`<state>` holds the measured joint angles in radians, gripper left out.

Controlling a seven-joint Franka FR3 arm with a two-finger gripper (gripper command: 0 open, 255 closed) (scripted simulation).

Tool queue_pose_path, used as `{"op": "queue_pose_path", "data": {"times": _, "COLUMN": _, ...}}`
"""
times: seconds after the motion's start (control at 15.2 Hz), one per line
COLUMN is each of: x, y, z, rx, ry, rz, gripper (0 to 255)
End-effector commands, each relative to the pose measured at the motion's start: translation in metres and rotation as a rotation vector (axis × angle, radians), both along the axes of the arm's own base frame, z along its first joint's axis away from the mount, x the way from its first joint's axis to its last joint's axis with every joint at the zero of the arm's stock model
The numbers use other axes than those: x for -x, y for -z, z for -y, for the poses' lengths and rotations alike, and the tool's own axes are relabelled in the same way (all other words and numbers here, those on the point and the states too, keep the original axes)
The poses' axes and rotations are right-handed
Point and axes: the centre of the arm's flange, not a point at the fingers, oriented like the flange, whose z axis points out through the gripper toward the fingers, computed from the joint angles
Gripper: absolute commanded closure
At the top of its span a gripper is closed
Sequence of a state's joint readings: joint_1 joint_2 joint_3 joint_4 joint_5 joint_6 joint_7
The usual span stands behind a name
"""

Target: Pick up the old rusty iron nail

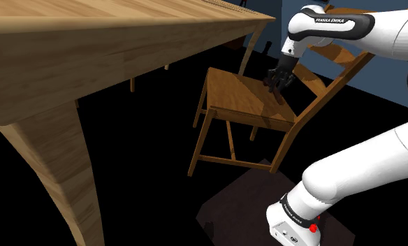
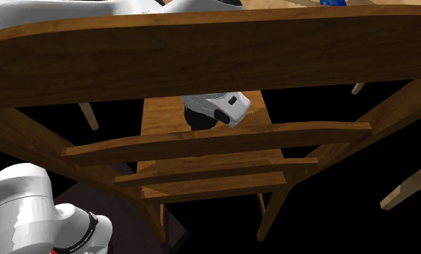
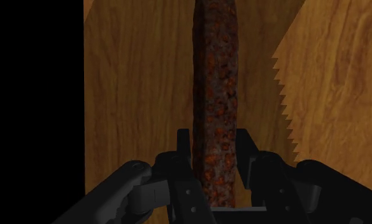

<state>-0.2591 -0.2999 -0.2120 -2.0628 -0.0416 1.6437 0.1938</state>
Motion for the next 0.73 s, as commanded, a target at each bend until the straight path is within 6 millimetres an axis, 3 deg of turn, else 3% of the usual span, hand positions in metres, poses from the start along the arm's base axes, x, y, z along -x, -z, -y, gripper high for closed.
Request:
{"op": "queue_pose_path", "data": {"times": 0.0, "x": 0.000, "y": -0.011, "z": 0.000, "rx": 0.000, "ry": 0.000, "rz": 0.000, "gripper": 255}}
{"op": "queue_pose_path", "data": {"times": 0.53, "x": 0.000, "y": -0.053, "z": 0.000, "rx": 0.000, "ry": 0.000, "rz": 0.000, "gripper": 255}}
{"op": "queue_pose_path", "data": {"times": 0.66, "x": 0.000, "y": -0.054, "z": 0.000, "rx": 0.000, "ry": 0.000, "rz": 0.000, "gripper": 255}}
